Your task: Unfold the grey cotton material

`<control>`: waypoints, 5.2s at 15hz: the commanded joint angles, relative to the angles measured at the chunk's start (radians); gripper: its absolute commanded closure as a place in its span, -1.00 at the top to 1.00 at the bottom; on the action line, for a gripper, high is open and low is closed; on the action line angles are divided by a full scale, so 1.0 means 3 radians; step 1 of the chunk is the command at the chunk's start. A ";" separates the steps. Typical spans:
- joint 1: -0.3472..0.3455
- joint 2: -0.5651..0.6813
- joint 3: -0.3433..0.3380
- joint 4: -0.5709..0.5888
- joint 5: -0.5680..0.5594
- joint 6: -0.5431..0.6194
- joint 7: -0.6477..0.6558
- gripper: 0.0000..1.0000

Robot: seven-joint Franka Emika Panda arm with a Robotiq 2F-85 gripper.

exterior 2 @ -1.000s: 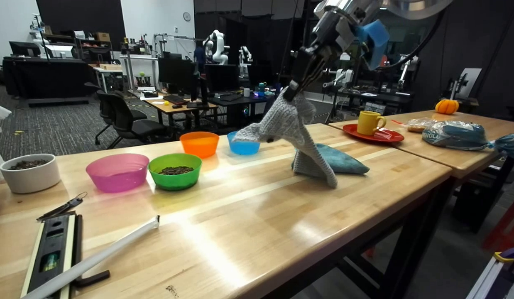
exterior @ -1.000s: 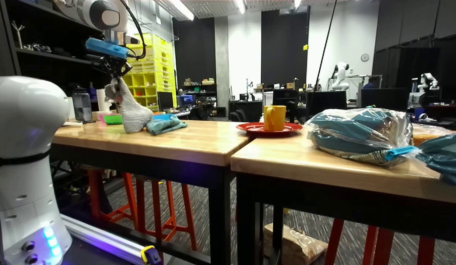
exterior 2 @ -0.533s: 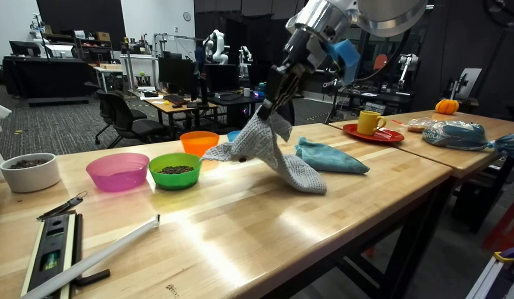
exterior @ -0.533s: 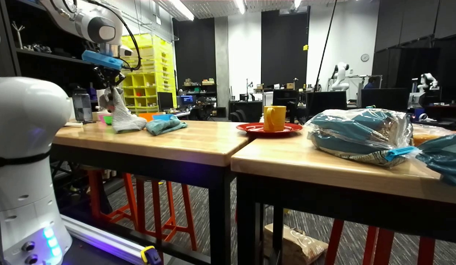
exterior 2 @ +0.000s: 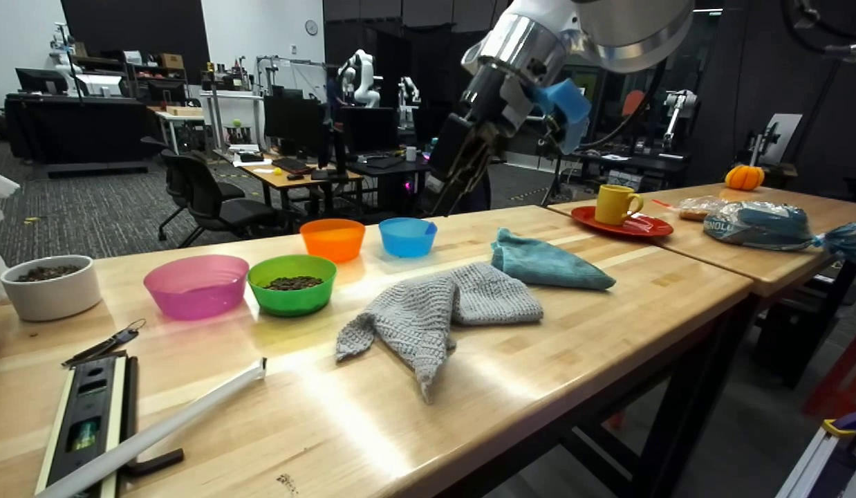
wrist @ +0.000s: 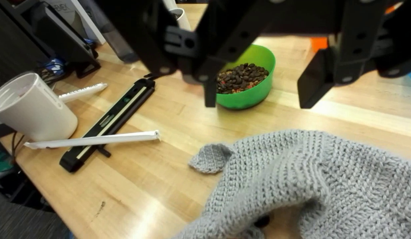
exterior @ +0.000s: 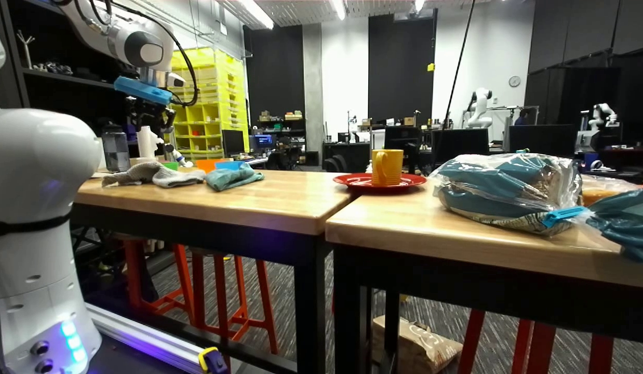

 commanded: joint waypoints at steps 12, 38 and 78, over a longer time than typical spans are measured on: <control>-0.0332 -0.0110 -0.0159 -0.0362 -0.0743 -0.0857 -0.0373 -0.13; -0.0363 0.0406 -0.0149 -0.0293 -0.1279 -0.0123 -0.0833 -1.00; -0.0595 -0.0581 -0.0395 -0.1029 -0.1760 -0.0877 -0.0731 -0.12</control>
